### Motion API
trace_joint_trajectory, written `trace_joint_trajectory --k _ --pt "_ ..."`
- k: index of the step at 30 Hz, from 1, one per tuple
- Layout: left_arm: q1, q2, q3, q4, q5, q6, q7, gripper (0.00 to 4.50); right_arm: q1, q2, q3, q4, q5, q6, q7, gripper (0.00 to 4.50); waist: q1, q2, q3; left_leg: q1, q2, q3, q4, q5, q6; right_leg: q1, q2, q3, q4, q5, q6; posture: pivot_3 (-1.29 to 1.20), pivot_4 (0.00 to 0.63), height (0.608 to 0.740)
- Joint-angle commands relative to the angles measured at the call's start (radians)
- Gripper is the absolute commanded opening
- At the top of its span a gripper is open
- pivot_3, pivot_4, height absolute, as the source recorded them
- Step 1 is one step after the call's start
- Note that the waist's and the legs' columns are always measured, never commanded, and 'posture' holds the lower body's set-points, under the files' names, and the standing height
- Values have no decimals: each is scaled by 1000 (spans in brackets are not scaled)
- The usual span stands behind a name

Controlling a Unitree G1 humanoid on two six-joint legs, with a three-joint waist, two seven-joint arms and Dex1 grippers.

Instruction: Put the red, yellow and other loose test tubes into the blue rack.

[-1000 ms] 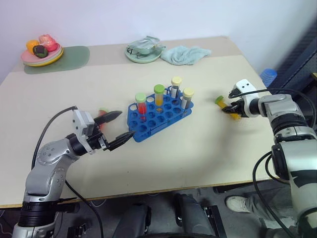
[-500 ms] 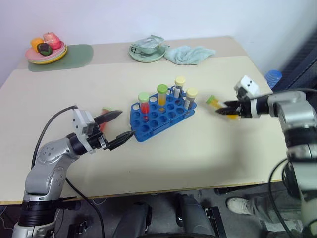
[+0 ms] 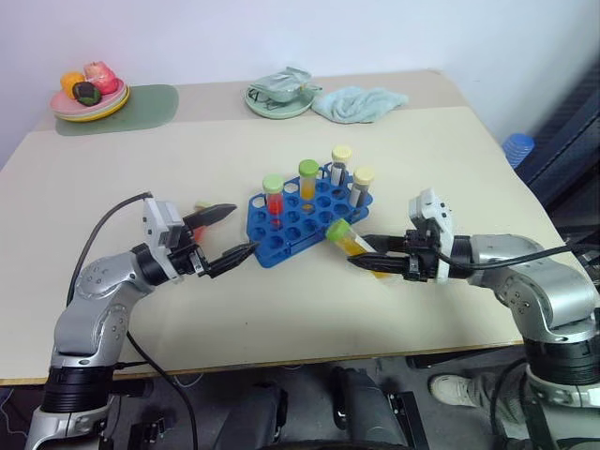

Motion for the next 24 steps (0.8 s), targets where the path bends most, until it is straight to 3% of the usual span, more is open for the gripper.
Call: trace_joint_trajectory --k 1,7,11,13,19,24 --pt "-15 -9 3 -9 -3 -17 -1 4500 -89 120 -51 9 51 -121 -100 1313 -2 0 0 0 0 0 0 0 0 0 0 0 0 0 0 0 150 740" --pt "-1 -26 10 -9 -3 -28 7 4500 -106 370 40 160 -98 -490 -218 1313 -3 -1 -1 0 0 0 -1 0 0 -1 0 0 0 0 0 0 150 740" --pt "9 -25 16 -15 -5 -33 11 4500 -64 389 103 201 -161 -584 -225 1313 -1 -1 -1 0 -1 0 -1 0 -1 -1 0 -1 1 0 0 0 150 740" --pt "18 -21 22 -17 -7 -36 8 4500 -18 315 134 149 -170 -514 -209 1313 0 -1 -1 0 -1 0 -1 0 0 -1 0 -1 1 0 0 0 150 740" --pt "42 -16 26 -22 -7 -47 5 4500 143 -62 185 -80 -90 -217 -65 1313 2 -1 0 0 -1 0 0 0 1 0 0 -1 -1 0 0 0 150 740" --pt "35 -19 14 -17 -2 -48 0 4500 135 -331 220 -40 -125 -121 69 1313 -2 -1 0 1 0 0 0 -3 6 1 0 -1 0 0 0 0 150 740"
